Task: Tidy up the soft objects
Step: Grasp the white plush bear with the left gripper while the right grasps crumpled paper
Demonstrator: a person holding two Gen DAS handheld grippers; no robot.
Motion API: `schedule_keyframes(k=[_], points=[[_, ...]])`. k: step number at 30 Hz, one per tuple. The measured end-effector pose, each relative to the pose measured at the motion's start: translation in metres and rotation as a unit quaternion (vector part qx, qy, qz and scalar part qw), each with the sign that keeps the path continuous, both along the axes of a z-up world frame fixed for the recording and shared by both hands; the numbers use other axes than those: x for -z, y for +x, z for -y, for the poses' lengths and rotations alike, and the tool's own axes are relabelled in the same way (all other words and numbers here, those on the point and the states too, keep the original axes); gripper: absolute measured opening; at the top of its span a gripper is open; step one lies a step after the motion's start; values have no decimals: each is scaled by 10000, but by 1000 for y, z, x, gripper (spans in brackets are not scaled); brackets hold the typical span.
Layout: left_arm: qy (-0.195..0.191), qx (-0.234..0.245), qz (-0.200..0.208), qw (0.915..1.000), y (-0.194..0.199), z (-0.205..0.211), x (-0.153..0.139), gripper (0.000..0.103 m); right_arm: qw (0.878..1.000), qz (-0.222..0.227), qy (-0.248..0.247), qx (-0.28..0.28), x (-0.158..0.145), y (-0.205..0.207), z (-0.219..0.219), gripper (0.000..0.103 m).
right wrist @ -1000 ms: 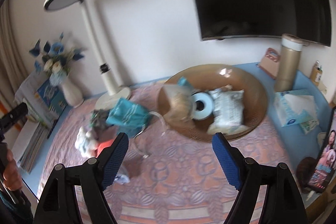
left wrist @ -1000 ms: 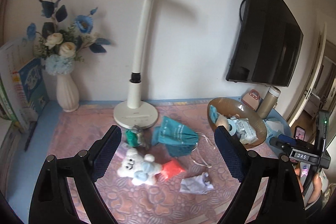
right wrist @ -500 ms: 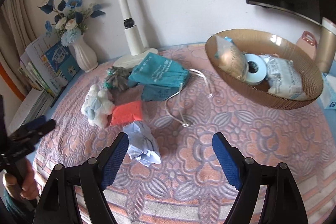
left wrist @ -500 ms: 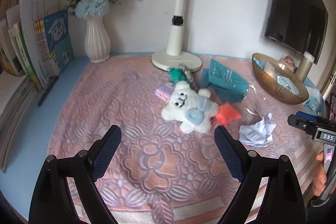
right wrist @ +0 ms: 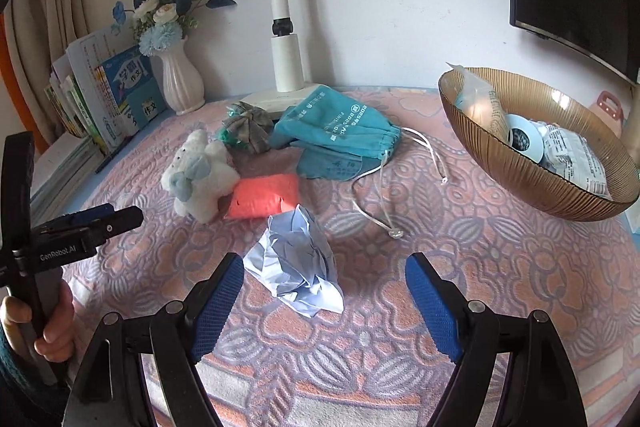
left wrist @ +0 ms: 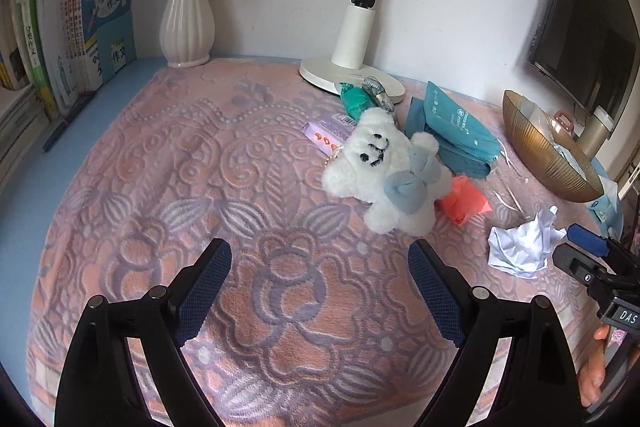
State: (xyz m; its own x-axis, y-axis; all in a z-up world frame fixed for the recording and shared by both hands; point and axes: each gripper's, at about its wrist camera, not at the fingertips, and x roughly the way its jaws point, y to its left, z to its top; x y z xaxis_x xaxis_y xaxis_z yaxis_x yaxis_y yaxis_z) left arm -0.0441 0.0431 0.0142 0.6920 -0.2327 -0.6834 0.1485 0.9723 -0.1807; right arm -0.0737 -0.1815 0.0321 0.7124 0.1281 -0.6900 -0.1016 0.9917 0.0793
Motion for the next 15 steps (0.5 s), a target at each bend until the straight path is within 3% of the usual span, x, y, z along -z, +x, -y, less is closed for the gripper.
schedule_keyframes(k=[8,15], points=[[97,54,54,9999,-1,4,1,90,9993,-12,-341,-125,5,1,-13,88],[40,76,24,10000,0,2,2,90,9998,-84,-190,-75,6,3,-7,88]])
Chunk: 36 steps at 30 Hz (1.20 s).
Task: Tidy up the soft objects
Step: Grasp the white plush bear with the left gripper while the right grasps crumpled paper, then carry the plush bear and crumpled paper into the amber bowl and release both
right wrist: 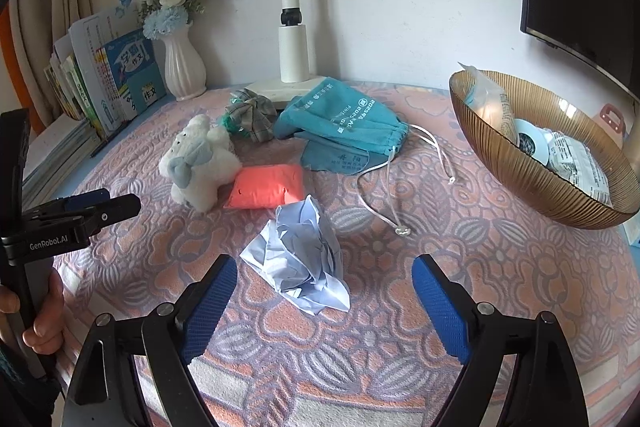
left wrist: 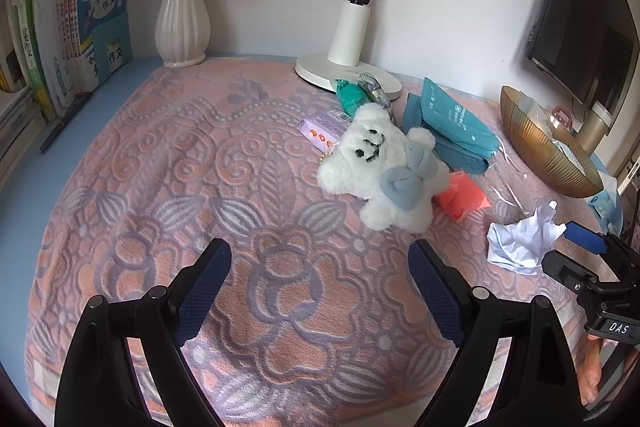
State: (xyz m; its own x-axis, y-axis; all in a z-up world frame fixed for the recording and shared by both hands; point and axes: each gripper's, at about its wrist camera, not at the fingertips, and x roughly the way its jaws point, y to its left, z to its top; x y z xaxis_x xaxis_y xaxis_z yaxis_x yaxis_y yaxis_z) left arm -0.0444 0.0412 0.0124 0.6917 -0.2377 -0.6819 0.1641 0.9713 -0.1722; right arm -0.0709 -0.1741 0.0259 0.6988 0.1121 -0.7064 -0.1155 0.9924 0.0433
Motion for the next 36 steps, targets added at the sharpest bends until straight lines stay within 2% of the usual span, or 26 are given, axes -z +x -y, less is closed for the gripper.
schedule_keyframes(k=[13,17,18,21,24,26,28,30,31,33,34,36], points=[[35,-16,-63,10000,0,1,0,90,9999,-18,-68,141,0,1,2,88],[-226,587,-283,9976,-2,9,-16,90,9998,-169,40,-15,1,2,2,88],[-188,609,-275,9976,-3,12,-21,90,9997,-226,49,-93,1,2,0,88],[258,563,-472,9970,9,23,-36,90,9993,-308,-98,-209,1,5,-9,88],[-2,499,-530,9973,29,25,-39,90,9986,-428,-192,-230,3,13,-17,88],[-280,455,-635,9965,46,25,-32,90,9976,-574,-353,-144,6,21,-22,88],[-376,341,-646,9966,62,26,-20,90,9969,-636,-434,-188,11,24,-26,87],[-438,383,-591,9966,68,30,-11,90,9966,-650,-379,-323,16,25,-27,77],[-479,422,-604,9961,69,31,-8,89,9965,-679,-350,-341,19,26,-27,68],[-487,491,-555,9961,69,34,-4,86,9958,-805,-328,-304,24,29,-25,61],[-438,498,-519,9964,68,36,-2,74,9956,-828,-277,-327,25,30,-24,55],[-445,575,-553,9958,70,39,1,69,9959,-788,-239,-380,24,28,-24,47]])
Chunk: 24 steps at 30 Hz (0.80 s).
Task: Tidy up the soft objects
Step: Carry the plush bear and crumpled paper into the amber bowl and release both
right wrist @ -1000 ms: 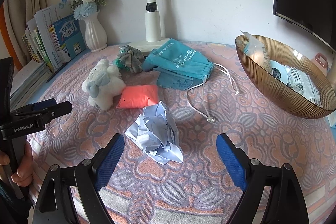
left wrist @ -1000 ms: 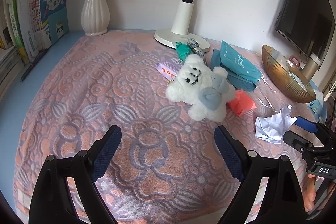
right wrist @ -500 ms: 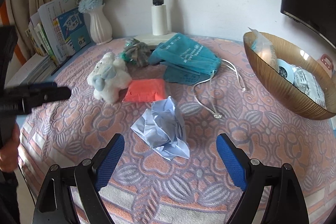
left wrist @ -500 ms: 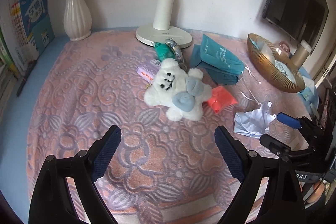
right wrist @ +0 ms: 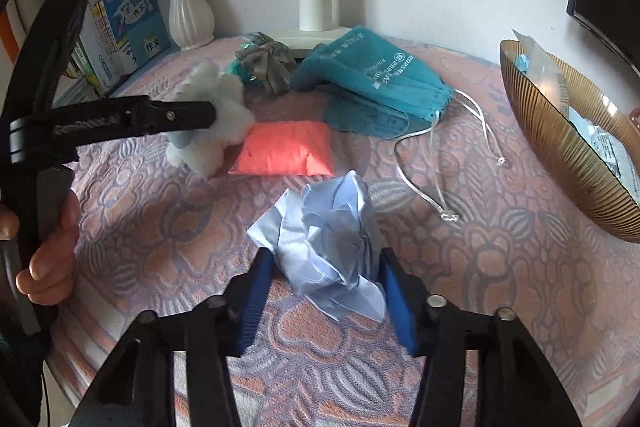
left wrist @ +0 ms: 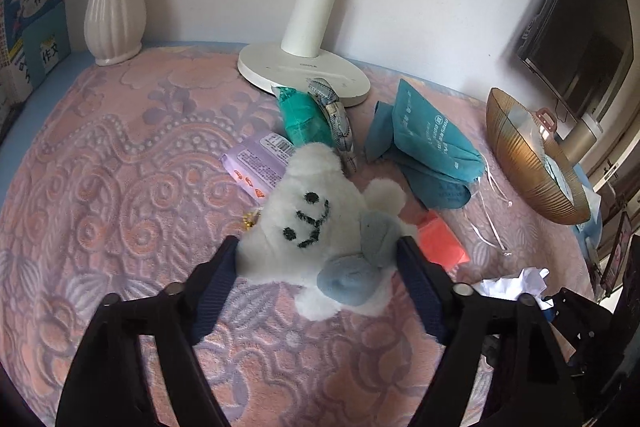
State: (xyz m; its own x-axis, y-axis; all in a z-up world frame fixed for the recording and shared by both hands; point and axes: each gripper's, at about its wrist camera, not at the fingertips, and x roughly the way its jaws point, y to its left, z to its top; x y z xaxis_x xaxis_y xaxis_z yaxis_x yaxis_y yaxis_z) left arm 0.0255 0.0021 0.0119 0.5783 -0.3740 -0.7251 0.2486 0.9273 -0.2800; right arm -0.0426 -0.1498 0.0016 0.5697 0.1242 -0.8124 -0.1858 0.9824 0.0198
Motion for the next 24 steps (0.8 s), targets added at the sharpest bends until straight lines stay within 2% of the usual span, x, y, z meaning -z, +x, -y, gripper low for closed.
schedule_keyframes(k=[2,3,7,10,14,20,24], points=[[-48,-1,72,10000,-1,-1,0,61,9999,137,16,-56,-4,-5,-1,44],[-68,38,96,9999,-2,-1,-1,60,9998,215,-6,-49,-5,-7,-2,44],[-83,108,286,9995,-13,-1,-13,59,9991,399,105,27,-14,-14,2,43],[-161,143,447,9988,-22,-3,-30,59,9980,480,382,149,-24,-19,13,43],[-319,257,755,9963,-33,4,-65,59,9956,750,416,373,-55,-31,33,43],[-456,691,1166,9897,-35,55,-112,59,9846,1249,340,1179,-120,-38,97,43],[-423,1050,1336,9845,-26,107,-136,59,9649,1452,618,2100,-157,-29,169,43]])
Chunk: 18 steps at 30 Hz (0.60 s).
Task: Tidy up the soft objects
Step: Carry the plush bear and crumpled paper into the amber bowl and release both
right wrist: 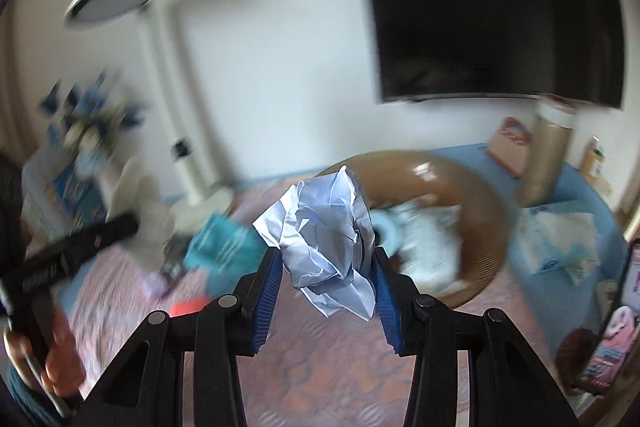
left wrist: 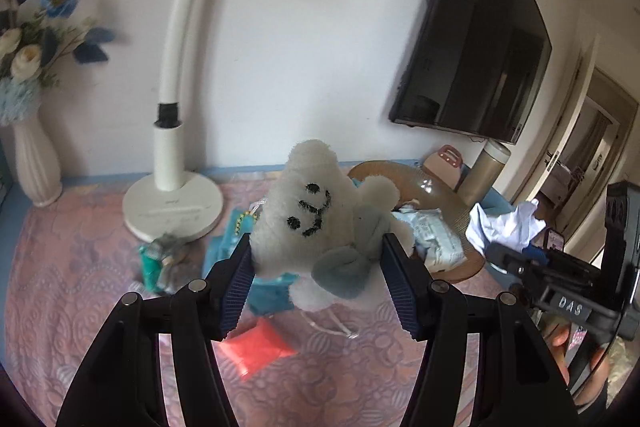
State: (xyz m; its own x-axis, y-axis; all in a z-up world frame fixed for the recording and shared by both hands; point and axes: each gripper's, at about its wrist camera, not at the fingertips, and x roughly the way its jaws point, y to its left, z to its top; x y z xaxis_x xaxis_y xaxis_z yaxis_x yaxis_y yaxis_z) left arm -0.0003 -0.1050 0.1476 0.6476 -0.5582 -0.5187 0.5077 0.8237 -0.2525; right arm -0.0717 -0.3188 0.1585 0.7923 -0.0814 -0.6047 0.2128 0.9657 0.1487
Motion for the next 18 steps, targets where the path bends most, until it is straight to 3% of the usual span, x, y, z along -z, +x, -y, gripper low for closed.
schedule_keyframes(k=[5,12,13,14,15,18], points=[[117,428,111,9990,17,71,-11,59,9956,-46,581,731,-9,22,65,44],[324,797,111,9962,34,137,2,62,9945,-94,631,831,-8,69,89,45],[341,794,119,9962,36,142,4,68,9955,-88,584,746,-8,77,90,52],[357,782,141,9962,37,146,7,73,9964,-132,544,642,-6,86,91,69],[381,784,148,9961,39,149,10,75,9965,-195,510,633,-2,90,93,76],[577,729,142,9956,37,146,18,77,9961,-251,480,693,6,85,94,78]])
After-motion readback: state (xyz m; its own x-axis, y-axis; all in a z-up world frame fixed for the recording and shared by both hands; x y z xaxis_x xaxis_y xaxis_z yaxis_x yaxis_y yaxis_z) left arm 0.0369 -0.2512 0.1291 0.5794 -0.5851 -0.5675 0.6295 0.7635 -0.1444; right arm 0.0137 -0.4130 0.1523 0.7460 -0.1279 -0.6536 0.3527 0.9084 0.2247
